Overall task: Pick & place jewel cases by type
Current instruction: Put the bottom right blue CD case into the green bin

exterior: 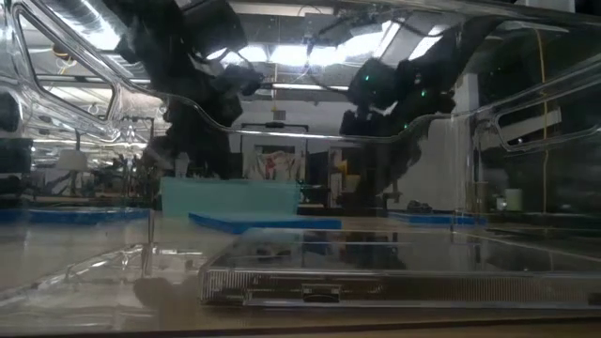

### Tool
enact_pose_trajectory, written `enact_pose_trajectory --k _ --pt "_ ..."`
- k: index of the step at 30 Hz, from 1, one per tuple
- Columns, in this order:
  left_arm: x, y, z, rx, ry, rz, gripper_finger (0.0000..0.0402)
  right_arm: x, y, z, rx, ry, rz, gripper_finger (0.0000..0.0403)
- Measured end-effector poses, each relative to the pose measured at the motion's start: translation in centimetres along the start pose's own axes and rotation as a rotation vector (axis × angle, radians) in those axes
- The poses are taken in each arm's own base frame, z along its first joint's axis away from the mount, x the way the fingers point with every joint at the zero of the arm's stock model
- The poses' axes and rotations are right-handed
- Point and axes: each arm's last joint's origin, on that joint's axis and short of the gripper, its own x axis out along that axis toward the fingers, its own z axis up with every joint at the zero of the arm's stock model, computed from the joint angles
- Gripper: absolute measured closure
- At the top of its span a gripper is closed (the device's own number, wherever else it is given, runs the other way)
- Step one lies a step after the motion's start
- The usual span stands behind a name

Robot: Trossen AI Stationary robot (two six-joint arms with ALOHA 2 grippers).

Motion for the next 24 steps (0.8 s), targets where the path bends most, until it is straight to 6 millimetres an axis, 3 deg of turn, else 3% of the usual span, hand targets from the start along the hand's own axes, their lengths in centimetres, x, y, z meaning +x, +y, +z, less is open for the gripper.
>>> enact_pose_trajectory --k 8,16,21,24 --pt "-0.1 0.2 -2.3 -0.104 -0.013 0.132 0.0358 1.8 -0.2 -0.5 -0.015 0.006 0.044 0.0396" --pt "-0.1 0.2 -3.0 -0.171 -0.083 0.176 0.0262 2.1 -0.2 -0.1 -0.050 -0.056 0.074 0.0396" --pt "0.7 2.6 -3.6 -0.263 -0.115 0.245 0.0210 2.1 -0.3 0.1 -0.056 -0.077 0.071 0.0396" --pt "1.6 4.0 -3.6 -0.312 -0.132 0.200 0.0197 2.1 -0.3 0.1 -0.056 -0.079 0.071 0.0396"
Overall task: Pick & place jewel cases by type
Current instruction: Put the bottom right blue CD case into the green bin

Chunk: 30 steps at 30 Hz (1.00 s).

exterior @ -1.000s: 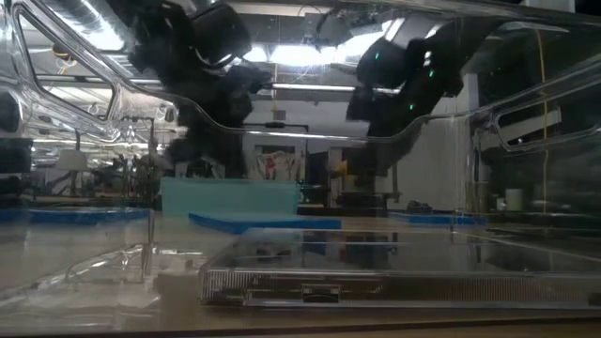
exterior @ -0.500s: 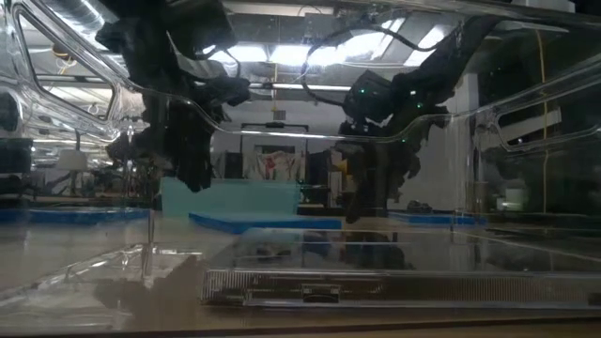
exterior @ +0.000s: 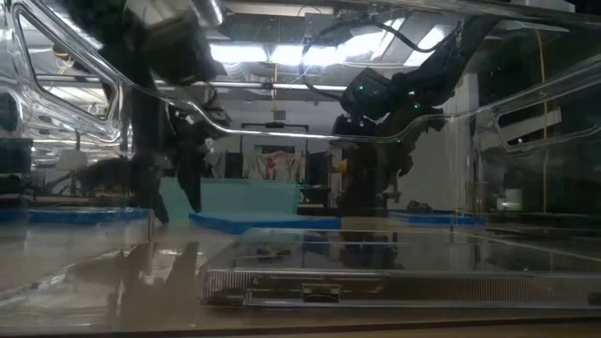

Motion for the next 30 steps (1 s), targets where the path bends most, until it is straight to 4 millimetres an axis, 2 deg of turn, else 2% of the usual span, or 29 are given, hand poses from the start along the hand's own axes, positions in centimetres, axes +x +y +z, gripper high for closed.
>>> enact_pose_trajectory --k 7,19,30 --pt "1.0 1.0 1.0 -0.054 -0.003 -0.091 0.0194 0.0 0.0 0.0 -0.001 -0.003 0.001 0.0396" --pt "2.5 1.5 3.7 0.018 -0.038 -0.074 0.0194 0.0 -0.2 0.6 0.001 -0.067 -0.012 0.0396" --pt "2.8 1.3 3.9 0.023 -0.064 -0.094 0.0197 2.3 -0.4 -1.1 0.093 0.009 0.076 0.0396"
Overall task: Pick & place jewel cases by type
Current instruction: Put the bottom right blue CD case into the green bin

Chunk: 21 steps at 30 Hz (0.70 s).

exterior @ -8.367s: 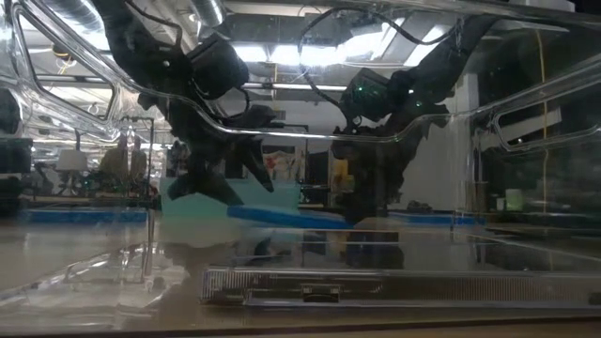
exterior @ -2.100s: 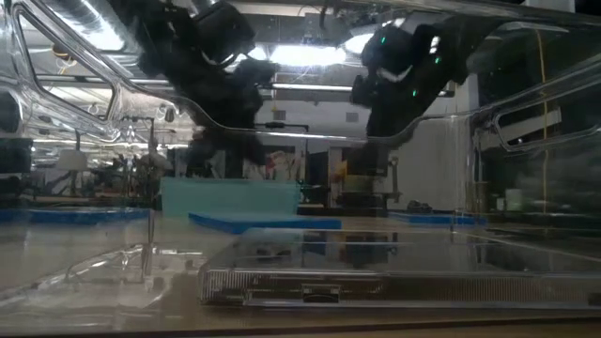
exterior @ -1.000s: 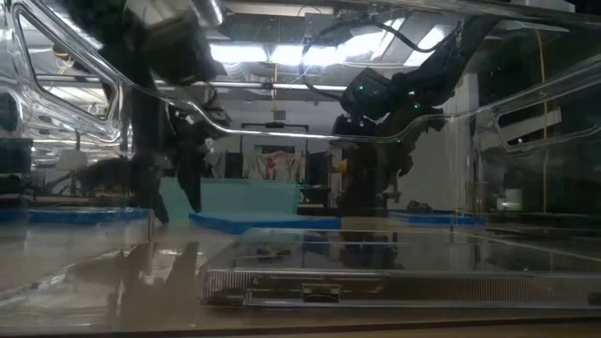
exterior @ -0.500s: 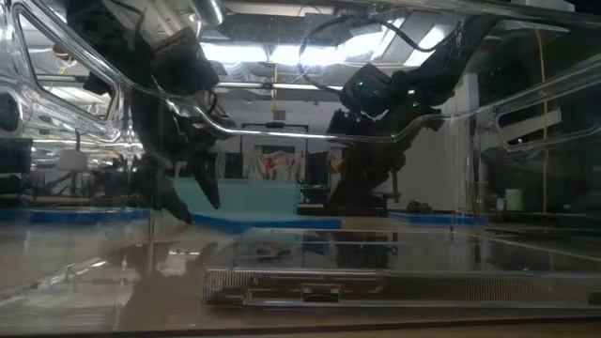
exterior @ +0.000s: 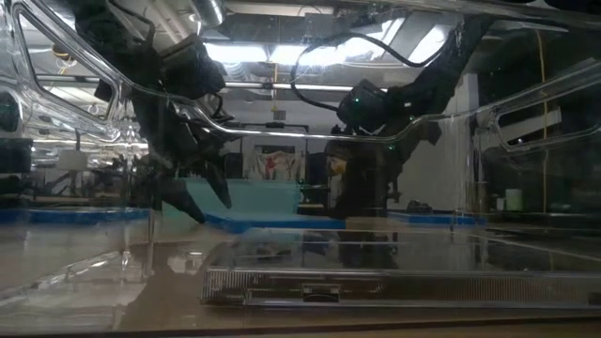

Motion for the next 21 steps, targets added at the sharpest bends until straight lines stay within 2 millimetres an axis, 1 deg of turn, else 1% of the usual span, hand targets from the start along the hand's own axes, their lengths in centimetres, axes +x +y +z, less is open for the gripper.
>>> enact_pose_trajectory --k 3,12,16,21 --pt "0.4 -0.1 0.4 -0.005 -0.009 -0.022 0.0197 0.2 0.0 -0.1 -0.004 0.001 0.009 0.0396" --pt "2.2 -0.8 1.4 -0.012 -0.029 -0.162 0.0197 0.2 0.0 -0.2 -0.003 0.002 0.022 0.0396" --pt "2.7 -1.2 1.7 -0.004 -0.011 -0.233 0.0197 0.3 0.0 -0.2 -0.003 0.002 0.023 0.0396" --pt "2.7 -1.3 1.9 -0.008 -0.004 -0.260 0.0200 0.2 -0.3 -0.3 0.004 -0.003 0.027 0.0396"
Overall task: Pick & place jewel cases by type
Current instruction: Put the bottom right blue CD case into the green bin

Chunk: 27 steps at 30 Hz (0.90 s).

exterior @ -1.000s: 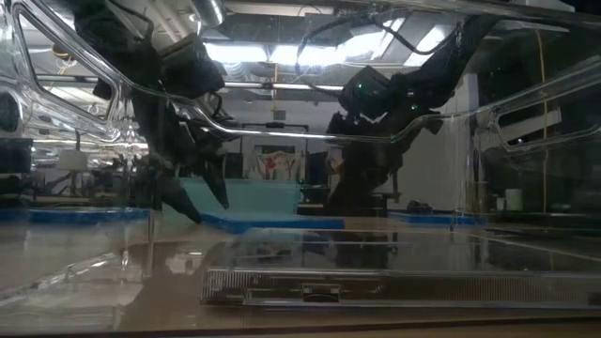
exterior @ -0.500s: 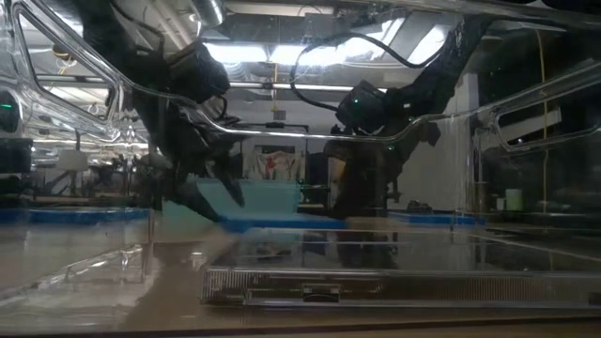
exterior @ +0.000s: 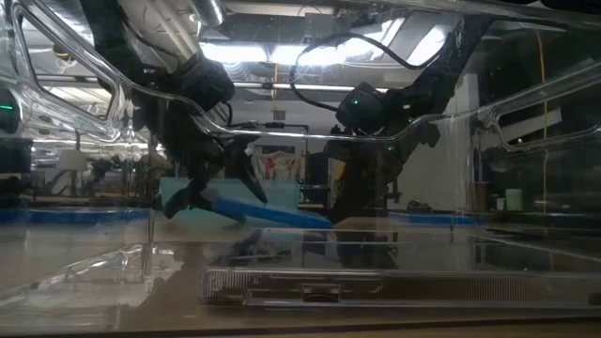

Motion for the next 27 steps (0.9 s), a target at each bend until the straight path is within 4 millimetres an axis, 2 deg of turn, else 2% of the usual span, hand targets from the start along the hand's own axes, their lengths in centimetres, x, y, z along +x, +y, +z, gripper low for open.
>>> enact_pose_trajectory --k 5,9,16,21,24,27 --pt "0.1 -1.0 0.2 -0.001 -0.001 -0.123 0.0235 0.0 0.0 0.0 0.000 -0.001 -0.003 0.0396" --pt "0.0 -2.2 0.5 0.026 0.013 -0.192 0.0290 0.0 0.0 0.0 0.003 -0.001 -0.004 0.0396" --pt "-0.5 -3.2 0.8 0.061 0.021 -0.251 0.0387 0.0 0.0 0.0 0.031 -0.001 -0.004 0.0396" --pt "-1.9 -4.1 1.3 0.097 -0.040 -0.292 0.0393 -1.0 -0.1 0.4 0.040 -0.011 -0.009 0.0396" --pt "-3.1 -4.9 1.7 0.112 -0.082 -0.327 0.0396 -2.5 -0.1 0.6 0.056 -0.002 -0.023 0.0396" --pt "-4.5 -5.6 2.0 0.144 -0.121 -0.348 0.0397 -4.6 -0.1 1.6 0.047 -0.043 -0.074 0.0396"
